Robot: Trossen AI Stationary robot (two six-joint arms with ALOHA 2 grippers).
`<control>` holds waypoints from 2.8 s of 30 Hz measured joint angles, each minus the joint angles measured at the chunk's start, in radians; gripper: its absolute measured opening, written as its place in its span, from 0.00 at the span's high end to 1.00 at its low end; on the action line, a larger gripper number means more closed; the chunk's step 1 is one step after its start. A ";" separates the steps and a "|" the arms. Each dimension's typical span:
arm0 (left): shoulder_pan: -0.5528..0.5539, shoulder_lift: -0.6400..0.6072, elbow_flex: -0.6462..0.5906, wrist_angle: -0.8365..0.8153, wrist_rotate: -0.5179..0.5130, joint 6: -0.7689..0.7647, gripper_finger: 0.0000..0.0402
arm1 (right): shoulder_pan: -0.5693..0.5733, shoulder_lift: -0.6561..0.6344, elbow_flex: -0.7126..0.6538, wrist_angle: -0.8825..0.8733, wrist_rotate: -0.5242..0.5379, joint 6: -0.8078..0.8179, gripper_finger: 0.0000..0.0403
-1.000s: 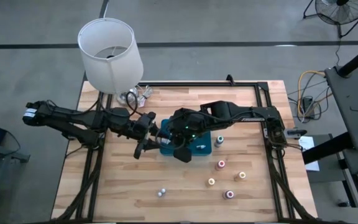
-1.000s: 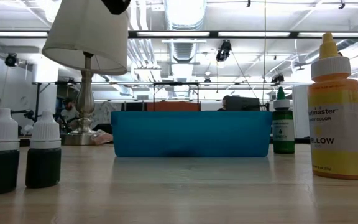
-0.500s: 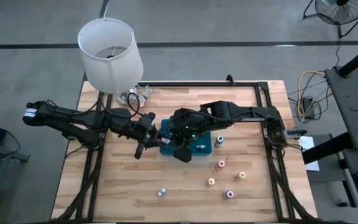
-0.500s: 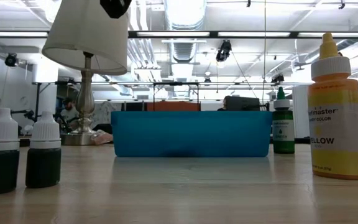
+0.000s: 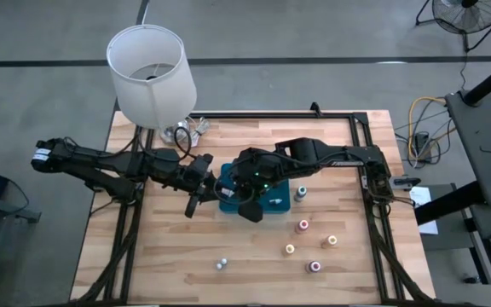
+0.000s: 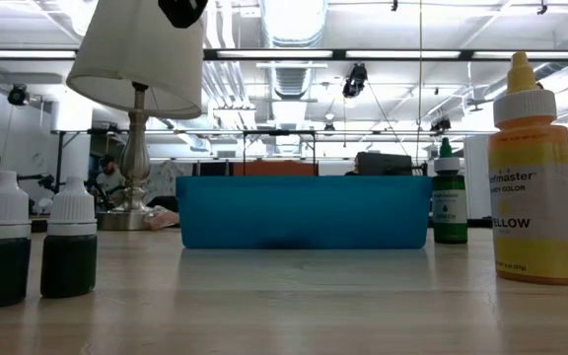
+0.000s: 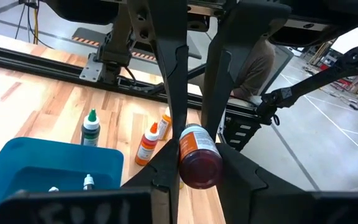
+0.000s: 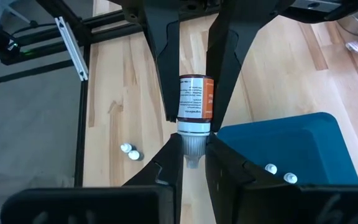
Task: Pick & Place food coloring
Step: Put the small orange food coloring bottle into the blue bin
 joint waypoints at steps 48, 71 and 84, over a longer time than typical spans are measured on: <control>0.080 -0.077 0.000 0.373 -0.012 -0.078 0.86 | 0.095 -0.174 0.000 0.156 0.331 -0.565 0.63; 0.104 -0.068 0.000 0.449 0.020 -0.274 0.86 | 0.109 -0.171 0.000 0.289 0.488 -0.943 0.64; 0.104 -0.038 0.000 0.500 0.053 -0.293 0.86 | 0.085 -0.165 -0.004 0.325 0.434 -0.957 0.65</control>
